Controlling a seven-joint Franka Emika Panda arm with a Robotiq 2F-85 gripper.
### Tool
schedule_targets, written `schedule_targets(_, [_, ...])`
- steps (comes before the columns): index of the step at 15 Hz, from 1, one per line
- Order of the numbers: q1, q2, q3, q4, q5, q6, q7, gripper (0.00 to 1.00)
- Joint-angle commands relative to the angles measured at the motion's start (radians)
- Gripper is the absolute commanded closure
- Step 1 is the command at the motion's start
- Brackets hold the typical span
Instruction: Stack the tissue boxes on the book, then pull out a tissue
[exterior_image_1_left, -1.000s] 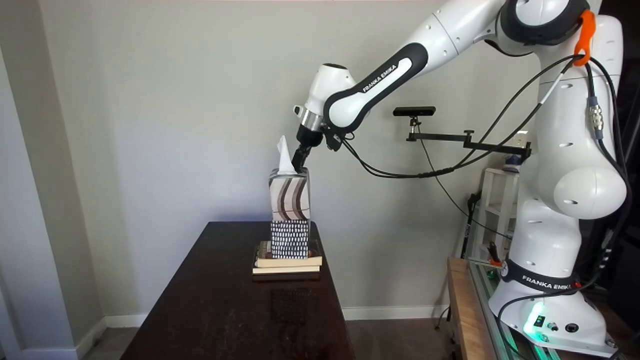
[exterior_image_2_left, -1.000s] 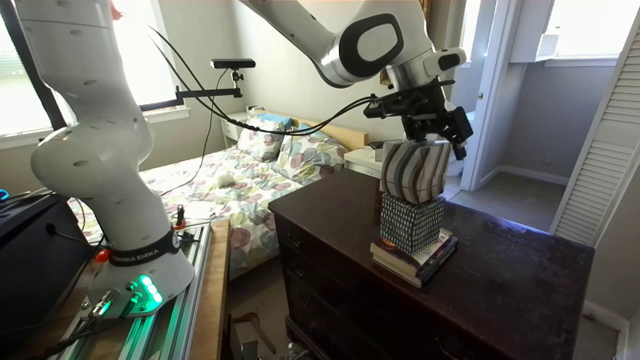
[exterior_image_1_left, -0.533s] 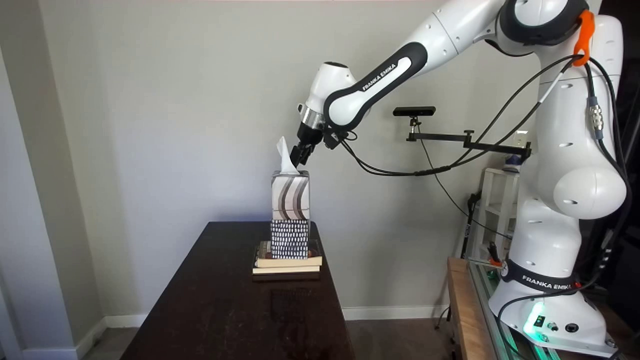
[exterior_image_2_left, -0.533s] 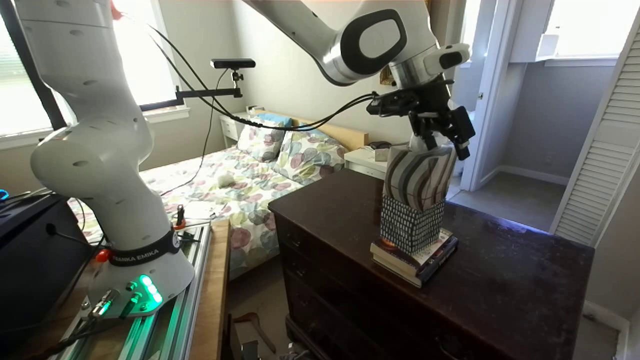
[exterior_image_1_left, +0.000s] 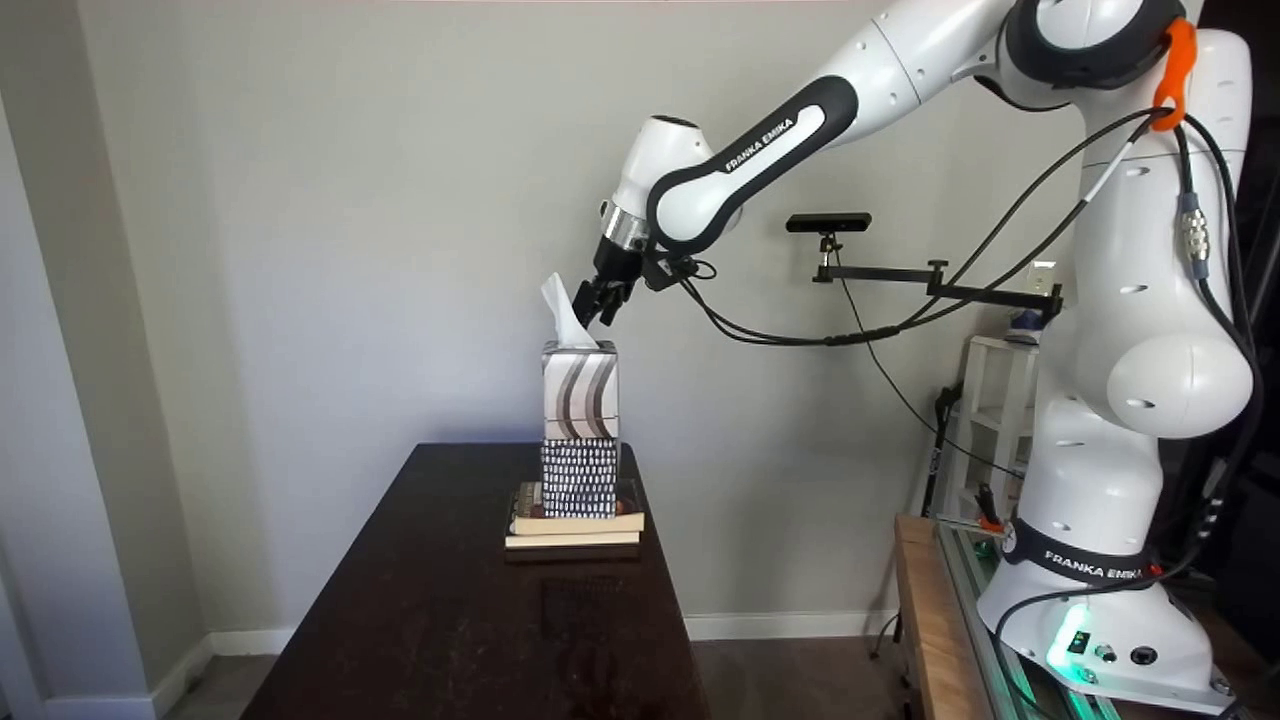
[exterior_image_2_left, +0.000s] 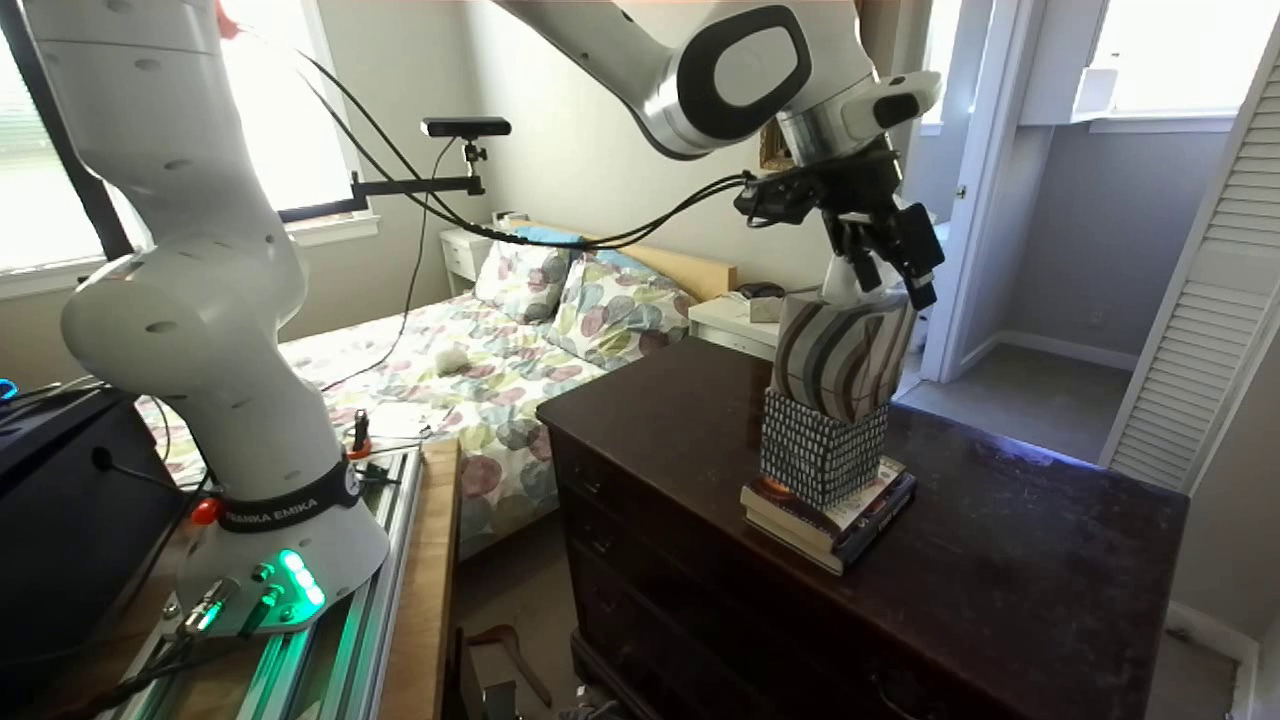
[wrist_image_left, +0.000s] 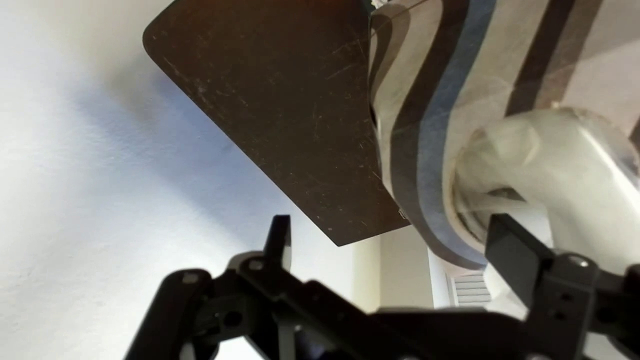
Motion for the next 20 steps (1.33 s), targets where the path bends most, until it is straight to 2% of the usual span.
schedule_targets(1, [0.0,-0.035,0.013,-0.003,0.061,-0.006,0.002,0.0])
schedule_targets(12, [0.006,-0.119,0.036,-0.012,0.201,-0.017,-0.005,0.0])
schedule_targets(20, [0.02,-0.108,0.052,0.008,0.343,-0.03,0.026,0.0])
